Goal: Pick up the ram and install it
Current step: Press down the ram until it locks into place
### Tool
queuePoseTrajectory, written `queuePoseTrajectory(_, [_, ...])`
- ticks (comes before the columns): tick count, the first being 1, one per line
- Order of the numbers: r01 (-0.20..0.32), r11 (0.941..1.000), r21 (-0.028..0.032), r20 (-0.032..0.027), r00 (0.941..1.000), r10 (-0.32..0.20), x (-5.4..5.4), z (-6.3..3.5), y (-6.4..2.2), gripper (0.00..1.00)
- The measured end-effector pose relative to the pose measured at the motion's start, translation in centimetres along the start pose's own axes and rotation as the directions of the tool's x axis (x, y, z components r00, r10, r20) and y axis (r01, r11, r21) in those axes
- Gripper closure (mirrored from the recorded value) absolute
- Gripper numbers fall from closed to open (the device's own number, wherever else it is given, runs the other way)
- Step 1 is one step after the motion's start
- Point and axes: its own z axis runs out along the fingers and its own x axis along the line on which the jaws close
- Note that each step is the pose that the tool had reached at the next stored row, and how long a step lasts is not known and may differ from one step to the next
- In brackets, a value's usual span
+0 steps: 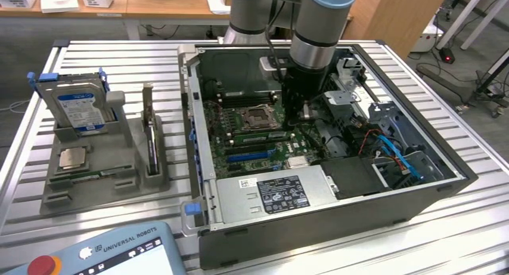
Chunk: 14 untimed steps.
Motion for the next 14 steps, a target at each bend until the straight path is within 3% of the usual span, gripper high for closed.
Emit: queuePoseTrajectory(14, [0.000, 1.0000, 0.0001, -0.0001, 1.0000, 0.000, -0.04, 0.34, 0.00, 0.90])
